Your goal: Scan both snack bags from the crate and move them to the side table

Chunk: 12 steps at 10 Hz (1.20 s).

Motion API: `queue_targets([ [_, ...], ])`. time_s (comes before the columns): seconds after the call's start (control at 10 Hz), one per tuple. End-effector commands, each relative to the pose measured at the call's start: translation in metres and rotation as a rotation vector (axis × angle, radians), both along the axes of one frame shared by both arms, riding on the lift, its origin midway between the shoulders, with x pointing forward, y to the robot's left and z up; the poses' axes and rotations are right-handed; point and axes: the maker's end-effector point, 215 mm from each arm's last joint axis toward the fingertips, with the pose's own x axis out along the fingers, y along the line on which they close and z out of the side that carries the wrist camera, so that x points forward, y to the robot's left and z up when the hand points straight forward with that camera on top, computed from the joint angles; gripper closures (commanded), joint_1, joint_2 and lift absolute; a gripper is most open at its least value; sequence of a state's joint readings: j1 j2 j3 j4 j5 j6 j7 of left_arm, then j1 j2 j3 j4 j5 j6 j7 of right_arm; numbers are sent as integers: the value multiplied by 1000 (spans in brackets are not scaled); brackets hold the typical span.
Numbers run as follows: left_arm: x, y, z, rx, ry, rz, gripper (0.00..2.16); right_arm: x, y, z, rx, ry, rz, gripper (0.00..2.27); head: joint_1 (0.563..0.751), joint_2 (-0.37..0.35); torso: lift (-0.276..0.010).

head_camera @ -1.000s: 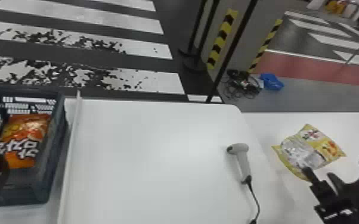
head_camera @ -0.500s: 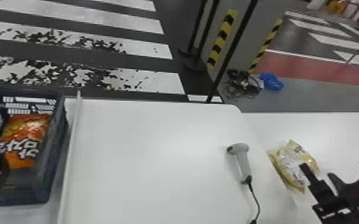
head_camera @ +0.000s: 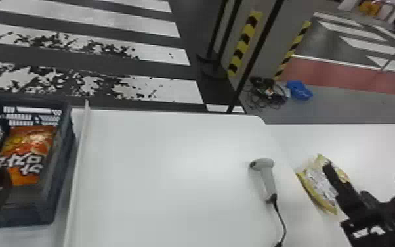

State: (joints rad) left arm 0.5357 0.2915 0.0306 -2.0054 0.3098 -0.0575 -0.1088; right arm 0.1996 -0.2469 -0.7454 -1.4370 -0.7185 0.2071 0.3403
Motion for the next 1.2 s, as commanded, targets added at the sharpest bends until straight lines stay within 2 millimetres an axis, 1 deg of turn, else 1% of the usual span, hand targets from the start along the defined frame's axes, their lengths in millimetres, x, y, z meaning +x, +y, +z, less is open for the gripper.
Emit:
queue_targets([
  [0.0, 0, -2, 5, -2, -9, -2, 100, 12, 59, 24, -90, -30, 91, 46, 695, -350, -99],
  [0.2, -1, 0, 4, 1, -4, 4, 100, 22, 133, 51, -215, -81, 188, 46, 695, -350, -99],
  [0.3, -2, 1, 3, 2, -2, 5, 100, 26, 167, 62, -262, -102, 223, 46, 695, -350, -99],
  [0.4, -2, 2, 3, 3, -2, 7, 100, 28, 199, 70, -305, -119, 266, 46, 695, -327, -99],
  [0.6, 0, 4, 4, 1, -6, 11, 100, 32, 261, 70, -368, -129, 349, 46, 695, -229, -99],
  [0.7, 2, 4, 6, -1, -10, 12, 100, 36, 290, 63, -432, -108, 374, 49, 695, -186, -99],
  [0.8, 3, 4, 8, -1, -13, 12, 100, 39, 316, 50, -491, -66, 390, 49, 695, -147, -99],
  [0.9, 3, 5, 7, 0, -12, 14, 100, 38, 335, 44, -486, -66, 415, 49, 695, -126, -99],
  [1.0, 3, 5, 6, -2, -10, 15, 100, 35, 351, 40, -482, -65, 430, 49, 695, -85, -99],
  [1.1, 4, 6, 5, -5, -7, 16, 97, 31, 367, 40, -493, -77, 431, 49, 695, -55, -99],
])
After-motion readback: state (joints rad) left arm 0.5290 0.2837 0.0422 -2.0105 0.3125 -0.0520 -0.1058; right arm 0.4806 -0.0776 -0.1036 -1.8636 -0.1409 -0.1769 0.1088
